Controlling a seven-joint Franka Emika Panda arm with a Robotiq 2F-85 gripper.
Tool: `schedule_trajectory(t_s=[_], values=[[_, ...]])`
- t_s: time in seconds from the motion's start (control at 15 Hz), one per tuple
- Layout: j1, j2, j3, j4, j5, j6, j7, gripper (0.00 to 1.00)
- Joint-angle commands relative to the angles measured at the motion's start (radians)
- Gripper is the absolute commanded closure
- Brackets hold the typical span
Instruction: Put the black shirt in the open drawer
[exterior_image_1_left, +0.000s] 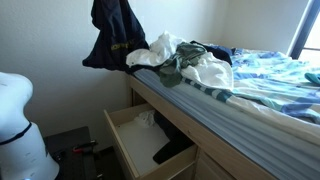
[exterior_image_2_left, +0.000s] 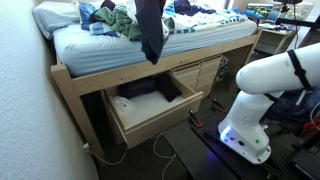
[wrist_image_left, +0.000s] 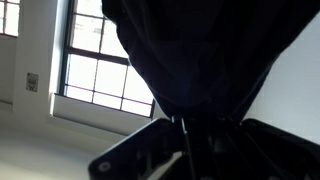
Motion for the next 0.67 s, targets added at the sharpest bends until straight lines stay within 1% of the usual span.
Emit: schedule_trajectory(t_s=[0.0,0.6], values=[[-0.034,-0.004,-0.005,0.006,0.032,-0.021,-0.031,0.98],[-0.039,0.002,-0.033,-0.071,0.081,-0.05,-0.018,0.98]])
